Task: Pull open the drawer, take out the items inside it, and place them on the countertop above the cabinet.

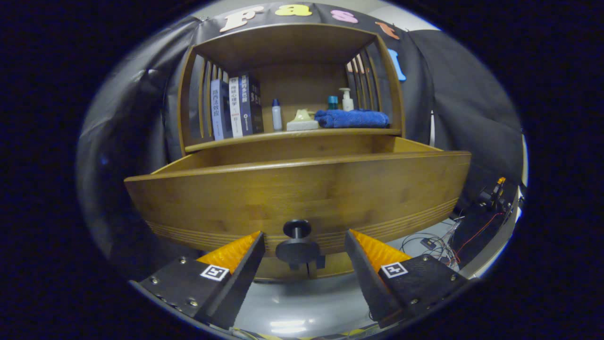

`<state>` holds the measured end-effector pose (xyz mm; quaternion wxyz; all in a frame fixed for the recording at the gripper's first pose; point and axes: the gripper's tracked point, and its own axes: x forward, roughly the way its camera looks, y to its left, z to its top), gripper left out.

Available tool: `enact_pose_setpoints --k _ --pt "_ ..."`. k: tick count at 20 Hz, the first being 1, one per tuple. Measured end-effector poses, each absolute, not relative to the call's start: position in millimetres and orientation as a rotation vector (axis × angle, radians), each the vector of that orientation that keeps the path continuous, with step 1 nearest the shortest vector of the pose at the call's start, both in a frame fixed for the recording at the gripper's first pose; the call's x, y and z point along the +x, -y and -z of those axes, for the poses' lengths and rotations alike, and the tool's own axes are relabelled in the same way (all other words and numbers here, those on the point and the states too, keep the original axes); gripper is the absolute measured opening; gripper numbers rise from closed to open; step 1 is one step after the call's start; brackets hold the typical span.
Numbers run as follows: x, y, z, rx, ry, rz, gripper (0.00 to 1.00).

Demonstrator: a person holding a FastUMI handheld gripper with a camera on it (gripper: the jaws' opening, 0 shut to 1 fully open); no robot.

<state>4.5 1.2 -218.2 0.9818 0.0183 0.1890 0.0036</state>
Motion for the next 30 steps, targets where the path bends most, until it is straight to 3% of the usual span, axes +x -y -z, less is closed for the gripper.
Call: enact_pose_setpoints --k 12,30 --pt "32 6 220 0.070 -0.342 -0.040 0.98" --pt "134 -12 224 0.197 -0.323 -0.025 0.98"
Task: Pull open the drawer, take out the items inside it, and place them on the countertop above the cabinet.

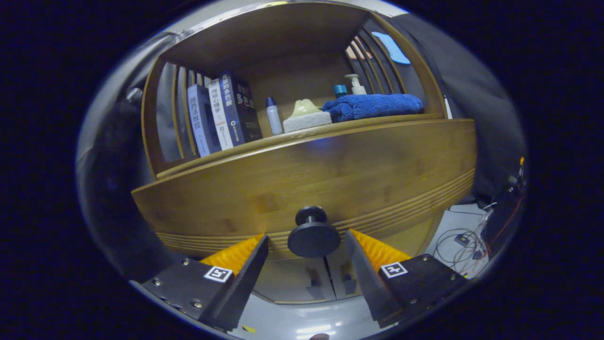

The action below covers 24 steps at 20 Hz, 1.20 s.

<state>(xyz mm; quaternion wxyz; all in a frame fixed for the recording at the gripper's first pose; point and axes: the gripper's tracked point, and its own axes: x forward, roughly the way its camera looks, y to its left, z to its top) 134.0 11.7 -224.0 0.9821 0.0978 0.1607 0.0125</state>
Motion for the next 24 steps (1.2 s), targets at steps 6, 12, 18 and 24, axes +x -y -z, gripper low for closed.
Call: enact_pose_setpoints --k 6,12,18,24 --pt "154 -16 226 0.208 -0.323 -0.034 0.99" --pt "173 -17 226 0.176 -0.323 -0.037 0.98" --pt "177 -17 214 -0.008 -0.287 -0.010 0.99" --pt "167 -30 197 0.007 -0.290 -0.023 1.00"
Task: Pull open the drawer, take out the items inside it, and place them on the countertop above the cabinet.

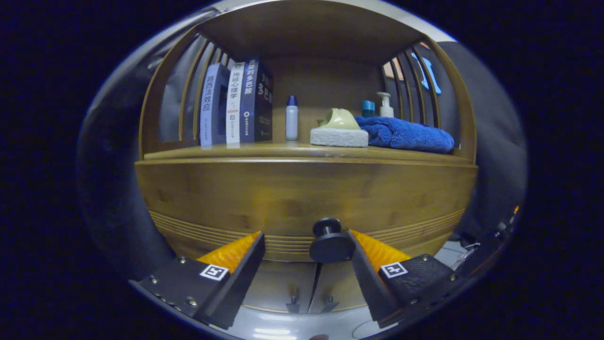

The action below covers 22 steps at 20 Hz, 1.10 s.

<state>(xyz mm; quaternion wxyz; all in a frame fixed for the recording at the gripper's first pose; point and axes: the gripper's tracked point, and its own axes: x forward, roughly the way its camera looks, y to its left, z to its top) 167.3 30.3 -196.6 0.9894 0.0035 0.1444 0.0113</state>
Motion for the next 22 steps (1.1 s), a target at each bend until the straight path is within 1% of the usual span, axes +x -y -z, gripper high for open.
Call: enact_pose_setpoints --k 2,5,8,18,22 --pt "156 -29 182 0.035 -0.283 -0.024 1.00" --pt "134 -24 157 -0.019 -0.257 -0.005 1.00" --pt "104 -32 129 -0.054 -0.241 -0.020 1.00" --pt "-9 -41 -6 -0.168 -0.136 -0.068 0.99" --pt "-57 -40 -44 -0.165 -0.114 -0.092 0.99"
